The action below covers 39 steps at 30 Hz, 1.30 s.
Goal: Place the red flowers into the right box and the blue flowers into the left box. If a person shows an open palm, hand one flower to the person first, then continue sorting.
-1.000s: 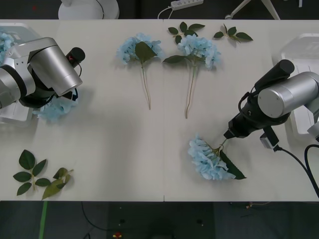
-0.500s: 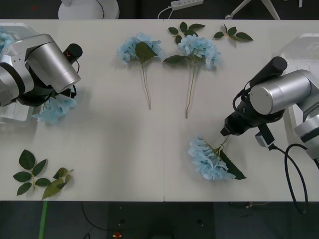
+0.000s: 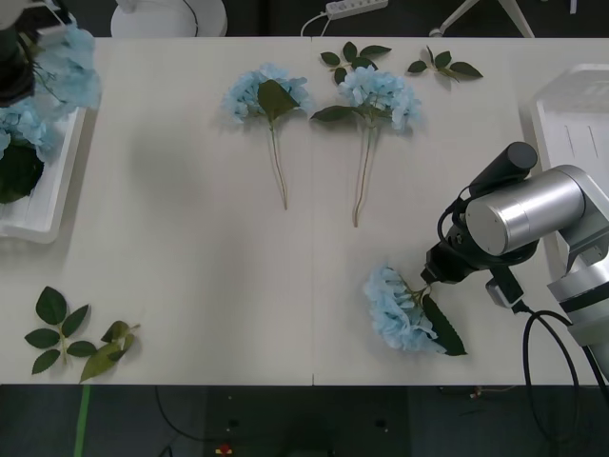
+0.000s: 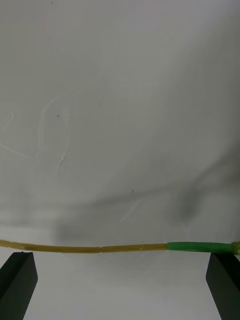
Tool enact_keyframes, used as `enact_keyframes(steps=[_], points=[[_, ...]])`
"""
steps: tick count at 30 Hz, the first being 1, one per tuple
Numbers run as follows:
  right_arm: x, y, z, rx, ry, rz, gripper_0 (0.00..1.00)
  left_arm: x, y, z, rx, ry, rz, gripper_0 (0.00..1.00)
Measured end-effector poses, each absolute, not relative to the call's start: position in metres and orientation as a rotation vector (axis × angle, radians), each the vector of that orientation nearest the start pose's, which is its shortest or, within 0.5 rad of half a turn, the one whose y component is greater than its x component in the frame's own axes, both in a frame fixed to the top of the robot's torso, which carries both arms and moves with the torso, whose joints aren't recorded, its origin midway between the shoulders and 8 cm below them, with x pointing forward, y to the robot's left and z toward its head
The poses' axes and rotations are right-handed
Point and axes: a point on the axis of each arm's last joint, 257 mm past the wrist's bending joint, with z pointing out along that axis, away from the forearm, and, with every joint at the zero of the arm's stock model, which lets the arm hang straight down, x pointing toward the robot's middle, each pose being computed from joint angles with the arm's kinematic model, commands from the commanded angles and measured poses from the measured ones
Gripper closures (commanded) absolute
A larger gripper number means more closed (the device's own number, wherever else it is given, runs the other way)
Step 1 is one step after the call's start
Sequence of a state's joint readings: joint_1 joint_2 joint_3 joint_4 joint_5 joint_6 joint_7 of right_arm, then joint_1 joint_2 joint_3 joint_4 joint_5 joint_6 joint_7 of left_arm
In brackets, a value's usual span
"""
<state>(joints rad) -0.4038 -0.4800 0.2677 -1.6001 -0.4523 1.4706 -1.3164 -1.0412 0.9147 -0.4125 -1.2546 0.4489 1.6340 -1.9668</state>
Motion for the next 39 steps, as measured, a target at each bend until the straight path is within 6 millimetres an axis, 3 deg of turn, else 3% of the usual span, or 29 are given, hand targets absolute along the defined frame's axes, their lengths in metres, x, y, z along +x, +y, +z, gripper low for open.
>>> enact_keyframes(steps=[3,7,11,19,21,23,25,29,37,39], points=[[0.474,-0.249,-0.332,-3.061,-1.007,-0.596,0.0,0.554,0.489,-0.019,0.549,2.5,0.934,1.0],[0.469,-0.26,-0.331,-3.114,-0.955,-0.544,0.0,0.516,0.546,-0.008,0.341,2.507,0.956,1.0],[0.472,-0.269,-0.325,-3.147,-0.885,-0.555,0.0,0.482,0.59,-0.017,0.215,2.551,0.965,1.0],[0.477,-0.277,-0.32,-3.179,-0.847,-0.58,0.0,0.422,0.649,-0.053,0.01,2.627,0.905,1.0],[0.469,-0.273,-0.323,-3.148,-0.922,-0.527,0.0,0.411,0.663,-0.065,-0.004,2.625,0.915,1.0],[0.462,-0.268,-0.326,-3.087,-1.105,-0.47,0.0,0.404,0.675,-0.077,0.007,2.622,0.947,1.0],[0.461,-0.266,-0.327,-3.056,-1.206,-0.459,0.0,0.4,0.683,-0.09,0.036,2.614,0.968,1.0],[0.462,-0.264,-0.327,-3.092,-1.067,-0.477,0.0,0.401,0.688,-0.11,0.105,2.605,1.0,1.0],[0.467,-0.256,-0.324,-3.049,-1.078,-0.521,0.0,0.433,0.66,-0.141,0.349,2.578,1.04,0.99],[0.467,-0.256,-0.32,-2.981,-1.246,-0.516,0.0,0.439,0.651,-0.149,0.392,2.575,1.025,0.82]])
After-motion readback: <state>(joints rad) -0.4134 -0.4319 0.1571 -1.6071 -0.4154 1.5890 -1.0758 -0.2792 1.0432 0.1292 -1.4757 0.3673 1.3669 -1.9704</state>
